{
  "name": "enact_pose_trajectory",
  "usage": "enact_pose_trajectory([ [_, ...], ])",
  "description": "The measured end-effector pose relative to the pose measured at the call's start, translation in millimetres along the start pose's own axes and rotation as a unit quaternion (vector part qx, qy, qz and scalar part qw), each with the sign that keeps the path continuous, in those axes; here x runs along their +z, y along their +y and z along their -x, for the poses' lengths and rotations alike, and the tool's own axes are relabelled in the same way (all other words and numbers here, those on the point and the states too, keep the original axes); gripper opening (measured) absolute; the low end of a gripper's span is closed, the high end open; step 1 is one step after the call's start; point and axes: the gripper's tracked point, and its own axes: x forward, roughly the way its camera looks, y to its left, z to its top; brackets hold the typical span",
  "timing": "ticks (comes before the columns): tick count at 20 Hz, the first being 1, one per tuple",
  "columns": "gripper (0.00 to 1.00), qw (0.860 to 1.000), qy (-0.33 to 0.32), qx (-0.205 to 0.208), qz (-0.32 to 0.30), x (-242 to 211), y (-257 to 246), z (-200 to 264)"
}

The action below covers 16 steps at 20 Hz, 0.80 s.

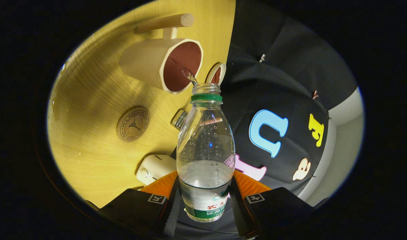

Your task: Take the bottle from table, then pour the juice into the cup, finally place the bottle on the coaster

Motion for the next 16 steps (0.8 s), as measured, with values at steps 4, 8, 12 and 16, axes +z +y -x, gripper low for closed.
enact_pose_trajectory([
  [4,0.71,1.0,-0.011,0.002,0.026,0,-5,2],
  [8,0.71,0.998,-0.02,-0.001,0.053,2,-11,3],
  [12,0.71,0.998,-0.027,-0.002,0.064,5,-14,3],
  [16,0.71,0.997,-0.034,0.0,0.069,7,-14,3],
])
